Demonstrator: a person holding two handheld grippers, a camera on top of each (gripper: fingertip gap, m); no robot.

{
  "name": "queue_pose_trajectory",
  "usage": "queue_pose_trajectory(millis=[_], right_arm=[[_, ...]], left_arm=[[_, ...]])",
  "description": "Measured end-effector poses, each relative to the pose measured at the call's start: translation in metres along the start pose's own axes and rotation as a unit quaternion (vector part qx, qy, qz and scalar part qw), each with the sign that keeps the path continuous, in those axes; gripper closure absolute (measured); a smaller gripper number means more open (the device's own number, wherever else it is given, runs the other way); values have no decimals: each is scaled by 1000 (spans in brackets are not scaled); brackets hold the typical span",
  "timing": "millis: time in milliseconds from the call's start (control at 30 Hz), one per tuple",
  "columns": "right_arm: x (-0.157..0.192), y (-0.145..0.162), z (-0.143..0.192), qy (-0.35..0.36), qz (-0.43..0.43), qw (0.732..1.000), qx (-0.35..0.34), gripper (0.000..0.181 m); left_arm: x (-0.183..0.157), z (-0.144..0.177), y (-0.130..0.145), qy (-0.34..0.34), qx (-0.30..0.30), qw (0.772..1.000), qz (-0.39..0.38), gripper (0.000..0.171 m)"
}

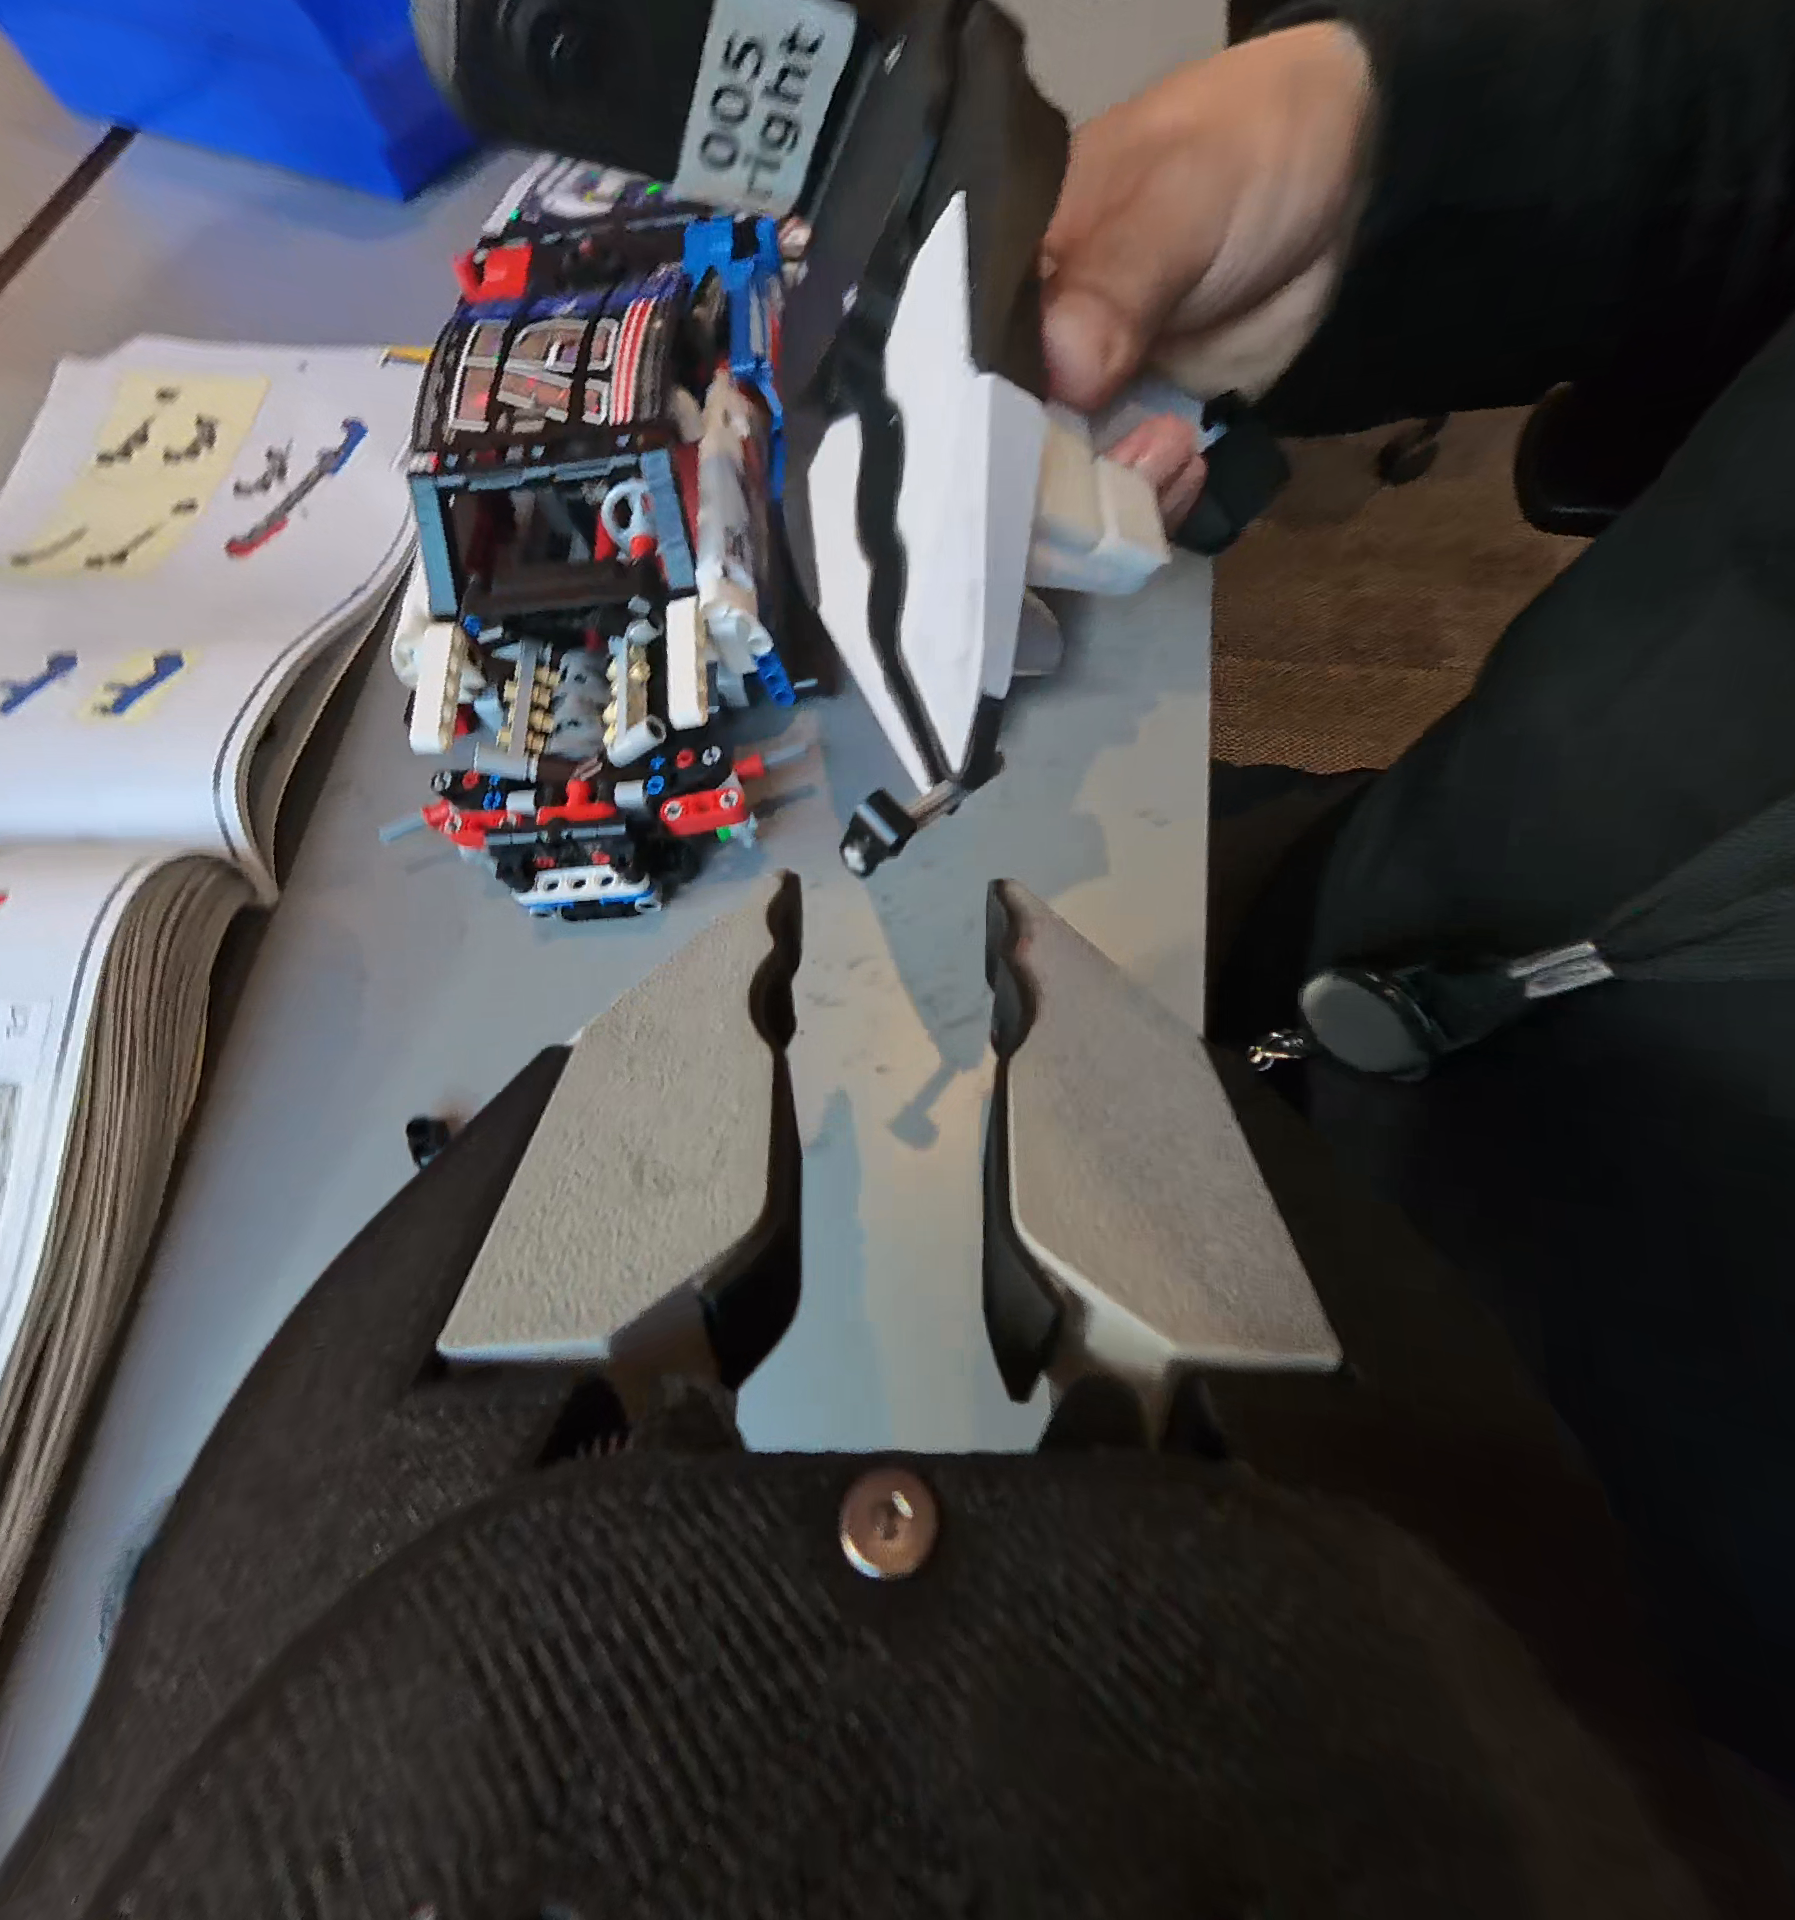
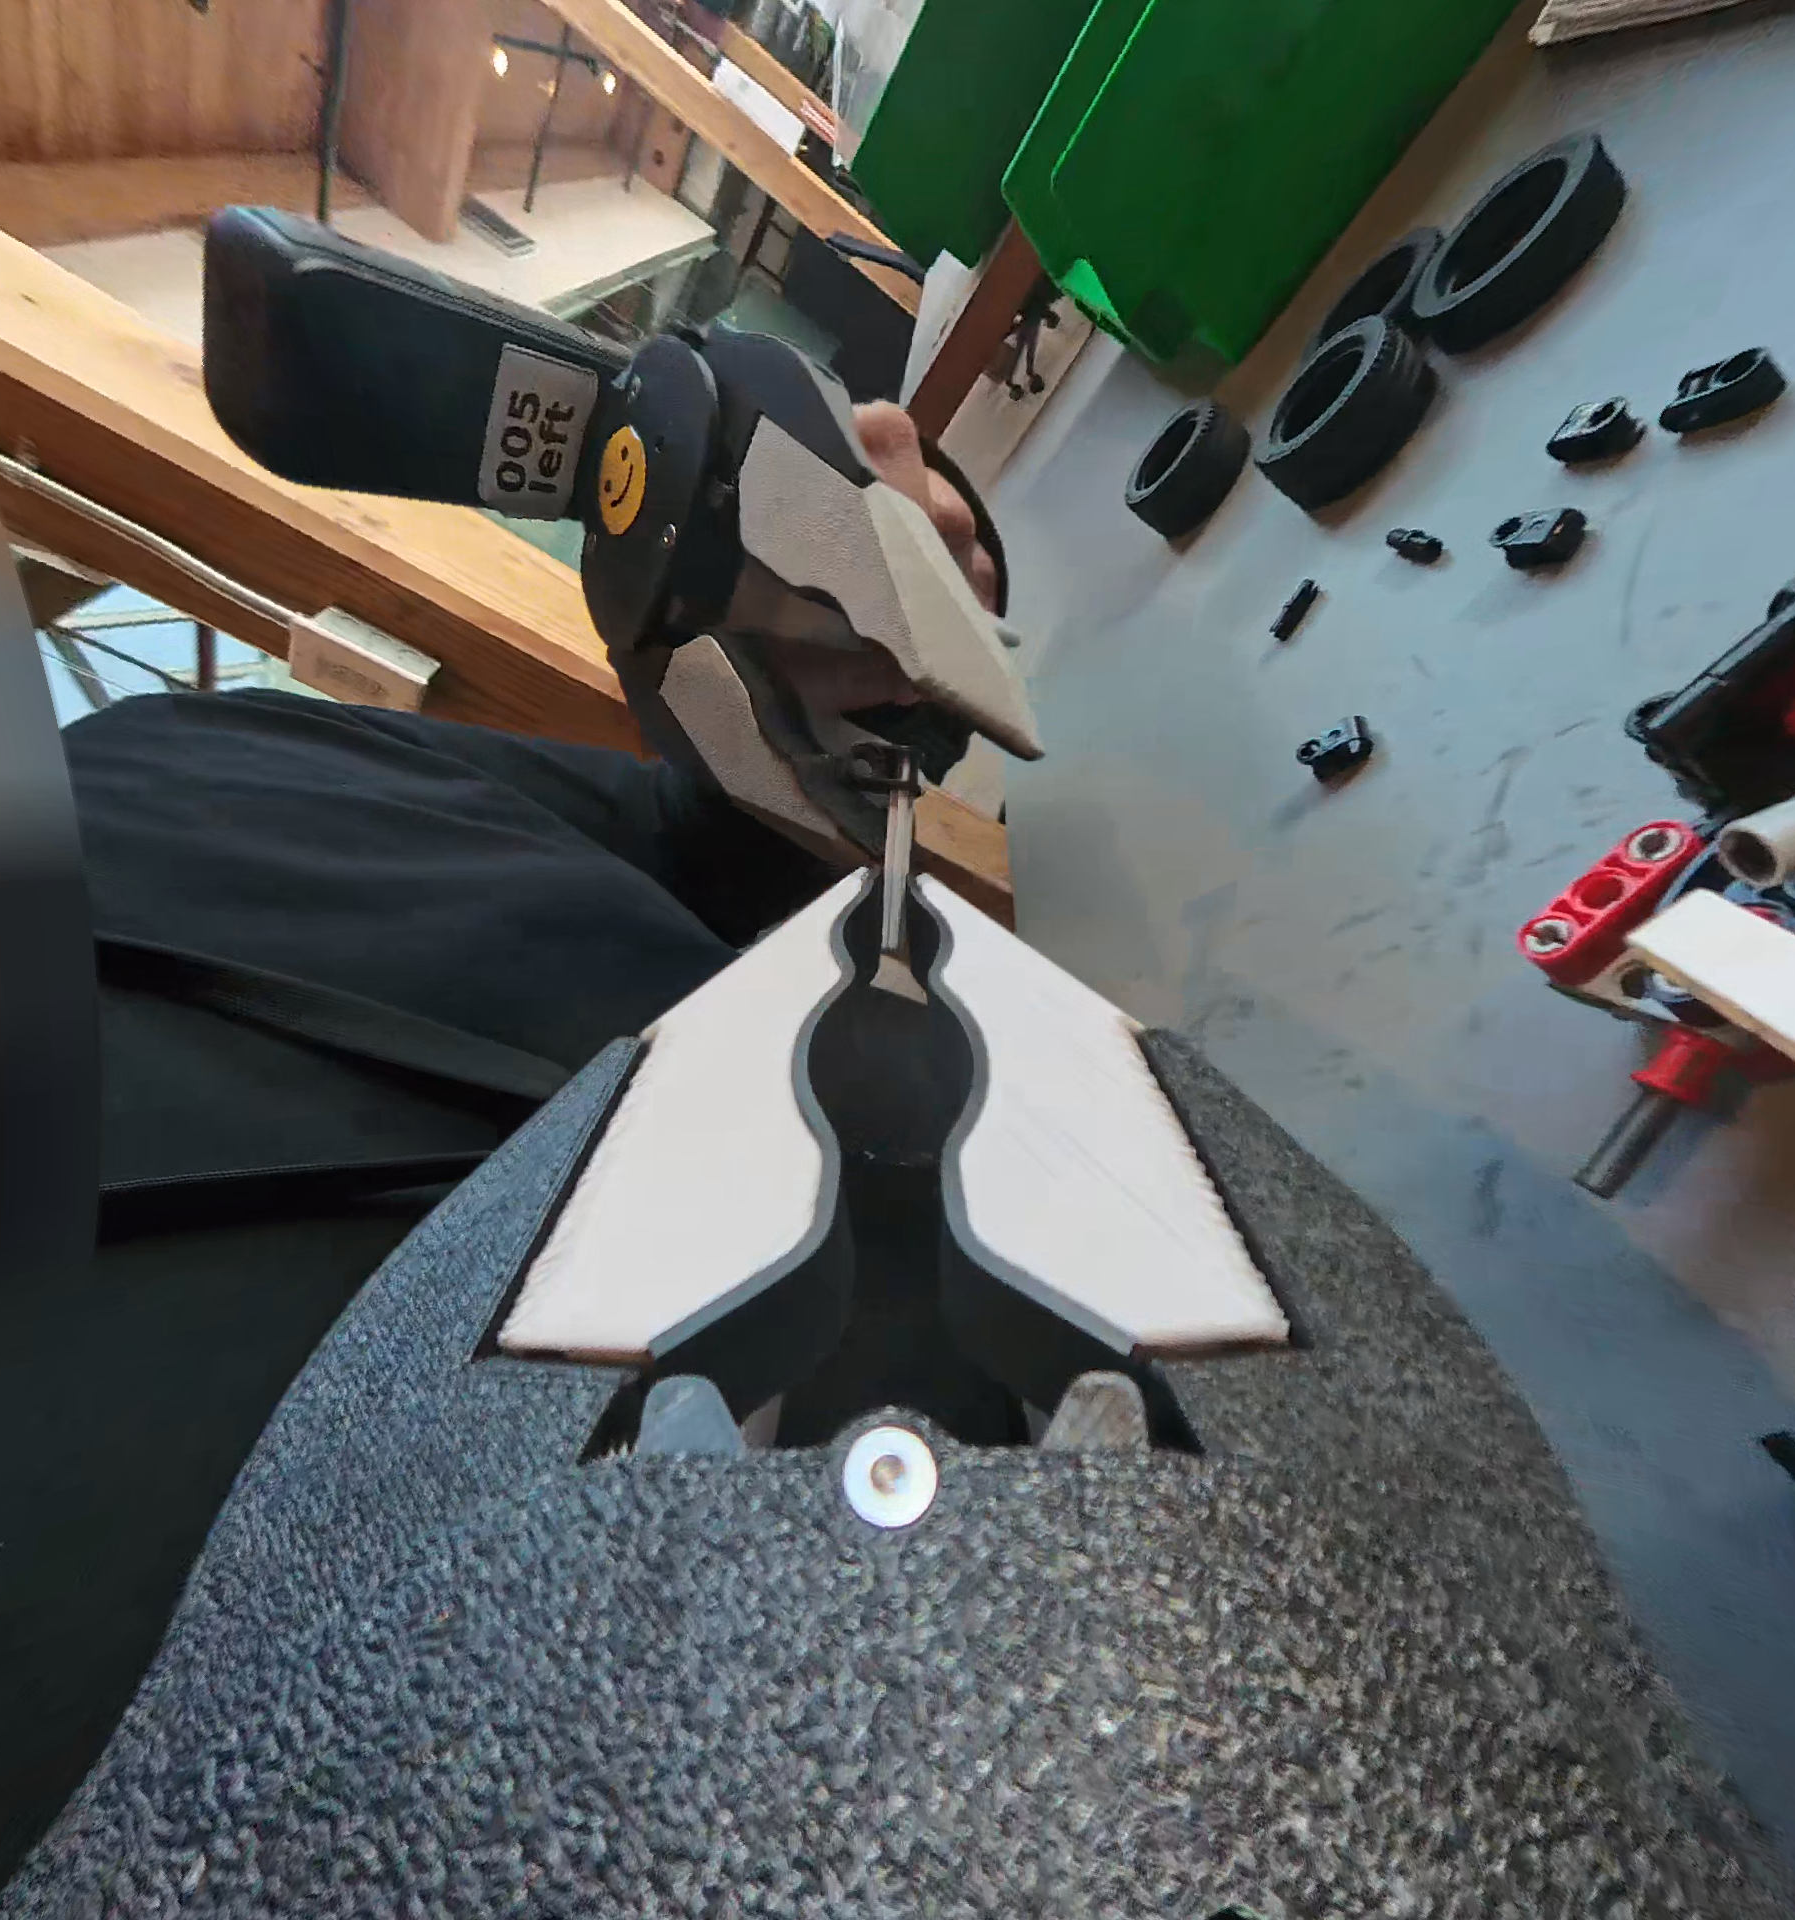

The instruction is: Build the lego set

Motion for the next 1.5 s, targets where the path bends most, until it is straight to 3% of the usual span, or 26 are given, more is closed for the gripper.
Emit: queue_pose_trajectory(millis=[133,233,400,567,700,933,1100,1300,1500], right_arm=[[1,4,-7,-28,-13,999,12,177],[-1,6,-9,-30,-22,999,20,178],[-5,9,-13,-47,-39,998,26,177],[-2,8,-15,-50,-34,998,30,178],[-8,7,-10,-12,-30,999,22,178],[-14,7,-7,97,12,995,27,178],[-30,12,-5,274,87,955,77,178],[-44,22,-14,369,147,905,153,178],[-49,28,-22,422,235,846,224,177]], left_arm=[[-5,0,-3,1,-11,999,-40,158],[-7,-2,2,2,-6,999,-48,164],[-13,-1,5,44,-33,998,-16,157],[-14,2,7,59,-63,996,-1,164],[-9,-6,12,92,-45,993,57,163],[-7,-7,17,82,-44,993,79,149],[-2,-7,34,56,-10,994,89,148],[3,-18,50,61,42,990,117,150],[0,-33,61,53,99,989,95,151]])
Point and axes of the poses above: each gripper's, where its closed fingertips meet, z back along the fingers, y out of its underside, x = y × z across the jaws, the point moved 5 cm from there along z, back along the fingers, and after that the axes turned 15 degrees about x, right-handed, at the moved point
